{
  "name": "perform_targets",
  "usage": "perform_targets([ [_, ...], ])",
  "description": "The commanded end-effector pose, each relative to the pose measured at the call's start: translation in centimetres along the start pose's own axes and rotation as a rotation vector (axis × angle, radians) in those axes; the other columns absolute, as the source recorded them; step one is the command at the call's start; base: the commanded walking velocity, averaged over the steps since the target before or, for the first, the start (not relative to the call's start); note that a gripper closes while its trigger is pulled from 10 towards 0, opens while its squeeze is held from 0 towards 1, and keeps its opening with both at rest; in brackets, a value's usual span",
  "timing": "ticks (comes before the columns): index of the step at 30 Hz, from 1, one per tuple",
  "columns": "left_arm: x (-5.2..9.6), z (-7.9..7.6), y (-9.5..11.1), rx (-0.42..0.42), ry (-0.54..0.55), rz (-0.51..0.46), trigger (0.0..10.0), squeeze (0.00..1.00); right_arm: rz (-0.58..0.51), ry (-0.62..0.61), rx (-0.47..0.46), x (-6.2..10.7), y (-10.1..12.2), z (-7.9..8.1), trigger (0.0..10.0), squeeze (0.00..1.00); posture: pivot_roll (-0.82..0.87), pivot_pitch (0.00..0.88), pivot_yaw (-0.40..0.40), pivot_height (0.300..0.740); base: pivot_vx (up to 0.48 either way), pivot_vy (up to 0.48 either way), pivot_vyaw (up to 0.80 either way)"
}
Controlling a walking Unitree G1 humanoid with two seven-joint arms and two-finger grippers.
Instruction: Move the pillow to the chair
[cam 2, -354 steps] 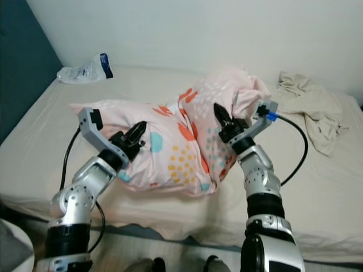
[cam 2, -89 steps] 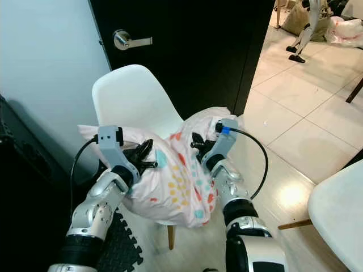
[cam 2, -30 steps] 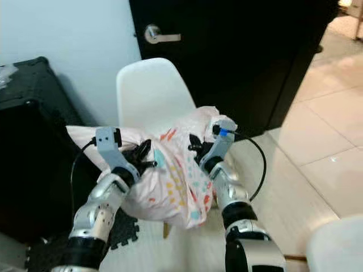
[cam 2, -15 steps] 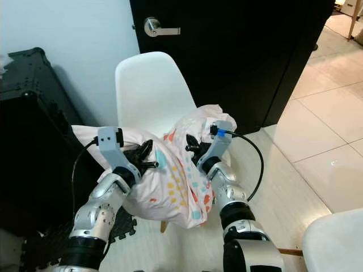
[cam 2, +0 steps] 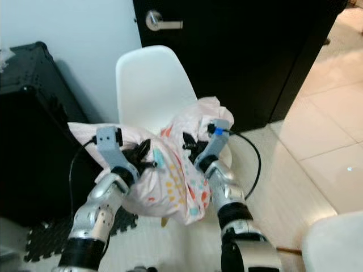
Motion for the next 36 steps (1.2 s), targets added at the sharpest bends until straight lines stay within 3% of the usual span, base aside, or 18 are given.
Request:
perform_targets([
  [1,-0.2,-1.0,0.4,-0.006,-0.036,-0.018,10.0,0.00,0.030,0.073,0.014,-0.6,-0.8,1.8,10.0,0.00,0.00,0.124,0.005,0.740,0.000,0.000,0.00],
  [11,-0.2,-1.2,0.4,-0.006,-0.041,-0.025,10.0,0.00,0.048,0.096,0.030,-0.6,-1.1,2.2,10.0,0.00,0.00,0.117,-0.001,0.740,0.000,0.000,0.00],
  [19,-0.3,-0.9,2.2,-0.026,-0.038,-0.087,10.0,0.00,0.045,0.163,0.036,-0.7,-1.2,3.5,10.0,0.00,0.00,0.111,-0.005,0.740,0.170,0.000,0.00],
  [25,-0.4,-0.8,2.6,-0.031,-0.038,-0.096,10.0,0.00,0.027,0.162,0.029,-0.8,-0.8,3.6,10.0,0.00,0.01,0.110,-0.003,0.740,0.299,0.000,0.57],
  [36,-0.4,-1.1,2.8,-0.030,-0.052,-0.100,10.0,0.00,0.021,0.117,0.021,-0.8,-0.7,2.9,10.0,0.00,0.01,0.117,0.006,0.740,0.334,0.000,0.00],
])
Point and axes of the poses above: a point about 5 cm out from each wrist's last joint towards the gripper, its own x axis pointing back from the gripper into the wrist, its own y axis along the axis of the wrist's last joint, z = x × y, the point moved 5 cm from there along -x, pointing out of the wrist towards the gripper, and after that the axes turned 13 degrees about -x, right-handed, at the moved point
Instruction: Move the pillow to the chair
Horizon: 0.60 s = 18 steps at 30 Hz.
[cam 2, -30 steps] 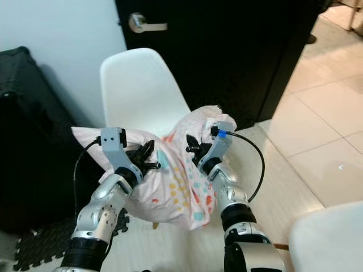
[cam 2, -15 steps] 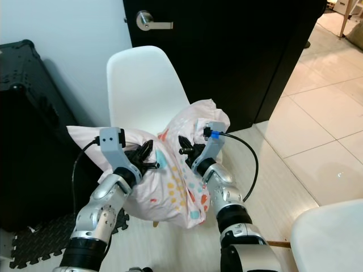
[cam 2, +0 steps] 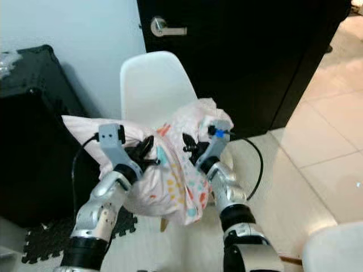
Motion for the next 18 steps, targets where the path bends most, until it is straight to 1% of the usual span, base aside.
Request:
perform_targets([
  [1,-0.36,-1.12,1.40,-0.006,-0.052,-0.054,10.0,0.00,0.018,0.044,0.006,-0.53,-0.53,1.27,10.0,0.00,0.01,0.118,0.007,0.740,0.349,0.000,0.00],
  [7,-0.40,-1.20,1.35,-0.008,-0.058,-0.051,10.0,0.00,0.025,0.046,0.004,-0.60,-0.71,1.40,10.0,0.00,0.01,0.118,0.009,0.740,0.357,0.000,0.00],
  [15,-0.39,-1.07,1.14,-0.012,-0.056,-0.041,10.0,0.00,0.041,0.025,0.009,-0.65,-0.88,1.13,10.0,0.00,0.01,0.118,0.010,0.740,0.363,0.000,0.00],
  [17,-0.39,-1.04,1.24,-0.011,-0.053,-0.046,10.0,0.00,0.043,0.026,0.009,-0.59,-0.85,1.07,10.0,0.00,0.01,0.118,0.010,0.740,0.319,0.000,0.00],
  [18,-0.41,-1.01,1.22,-0.004,-0.048,-0.044,10.0,0.00,0.042,0.027,0.010,-0.56,-0.79,1.05,10.0,0.00,0.01,0.119,0.010,0.740,0.000,0.000,0.00],
])
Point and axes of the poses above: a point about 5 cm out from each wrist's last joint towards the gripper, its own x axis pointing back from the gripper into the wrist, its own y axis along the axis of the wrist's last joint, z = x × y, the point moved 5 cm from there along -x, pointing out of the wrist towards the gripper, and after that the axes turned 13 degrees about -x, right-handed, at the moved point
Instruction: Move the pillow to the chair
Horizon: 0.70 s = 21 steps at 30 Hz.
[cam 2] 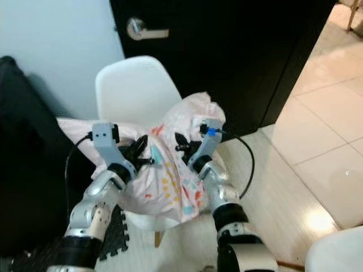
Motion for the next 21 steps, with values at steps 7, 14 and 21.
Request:
perform_targets([
  [7,-0.1,-0.7,0.8,-0.006,-0.028,-0.033,10.0,0.00,0.063,0.040,0.025,-0.7,-1.2,1.5,10.0,0.00,0.01,0.125,0.006,0.735,0.000,0.000,0.00],
  [14,0.0,-0.5,0.7,-0.028,-0.009,-0.030,10.0,0.00,0.095,0.073,0.027,-0.7,-1.8,2.1,10.0,0.00,0.01,0.129,0.000,0.700,0.000,0.000,0.00],
  [21,0.0,0.0,0.8,-0.063,0.010,-0.033,10.0,0.00,0.103,0.092,0.023,-0.9,-1.8,2.4,10.0,0.00,0.01,0.134,-0.002,0.670,0.000,0.000,0.00],
])
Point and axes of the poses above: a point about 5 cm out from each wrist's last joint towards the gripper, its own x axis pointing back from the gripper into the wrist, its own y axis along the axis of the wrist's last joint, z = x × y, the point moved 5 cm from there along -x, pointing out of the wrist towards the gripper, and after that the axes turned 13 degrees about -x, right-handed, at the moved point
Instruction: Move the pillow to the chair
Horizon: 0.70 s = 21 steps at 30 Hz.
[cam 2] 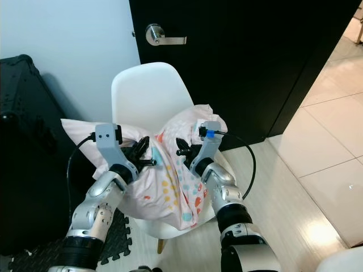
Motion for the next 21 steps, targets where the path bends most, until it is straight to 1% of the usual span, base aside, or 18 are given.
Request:
perform_targets([
  [1,-0.2,-0.8,1.3,-0.023,-0.028,-0.059,10.0,0.00,0.033,0.067,0.005,-0.4,-0.7,1.4,10.0,0.00,0.01,0.134,-0.002,0.665,0.000,0.000,0.00],
  [14,-0.3,-1.0,1.5,-0.053,-0.039,-0.068,10.0,0.00,0.048,0.068,0.000,-0.5,-0.9,1.5,10.0,0.00,0.02,0.139,-0.011,0.610,0.000,0.000,0.00],
  [15,-0.6,-0.9,1.9,-0.066,-0.040,-0.082,10.0,0.00,0.031,0.078,-0.001,-0.6,-0.6,1.6,10.0,0.00,0.02,0.140,-0.013,0.610,0.000,0.000,0.00],
  [16,-0.6,-0.9,1.9,-0.066,-0.040,-0.082,10.0,0.00,0.031,0.078,-0.001,-0.6,-0.6,1.6,10.0,0.00,0.02,0.140,-0.013,0.610,0.000,0.000,0.00],
  [18,-1.1,-1.0,3.0,-0.091,-0.045,-0.116,10.0,0.00,0.000,0.093,-0.012,-0.8,0.2,1.9,10.0,0.00,0.02,0.144,-0.015,0.610,0.000,0.000,0.00],
  [19,-1.1,-1.0,3.0,-0.091,-0.045,-0.116,10.0,0.00,0.000,0.093,-0.012,-0.8,0.2,1.9,10.0,0.00,0.02,0.144,-0.015,0.610,0.000,0.000,0.00],
  [21,-1.8,-1.1,4.8,-0.109,-0.048,-0.170,10.0,0.00,-0.034,0.116,-0.017,-1.3,1.5,2.5,10.0,0.00,0.02,0.155,-0.017,0.610,0.000,0.000,0.00],
])
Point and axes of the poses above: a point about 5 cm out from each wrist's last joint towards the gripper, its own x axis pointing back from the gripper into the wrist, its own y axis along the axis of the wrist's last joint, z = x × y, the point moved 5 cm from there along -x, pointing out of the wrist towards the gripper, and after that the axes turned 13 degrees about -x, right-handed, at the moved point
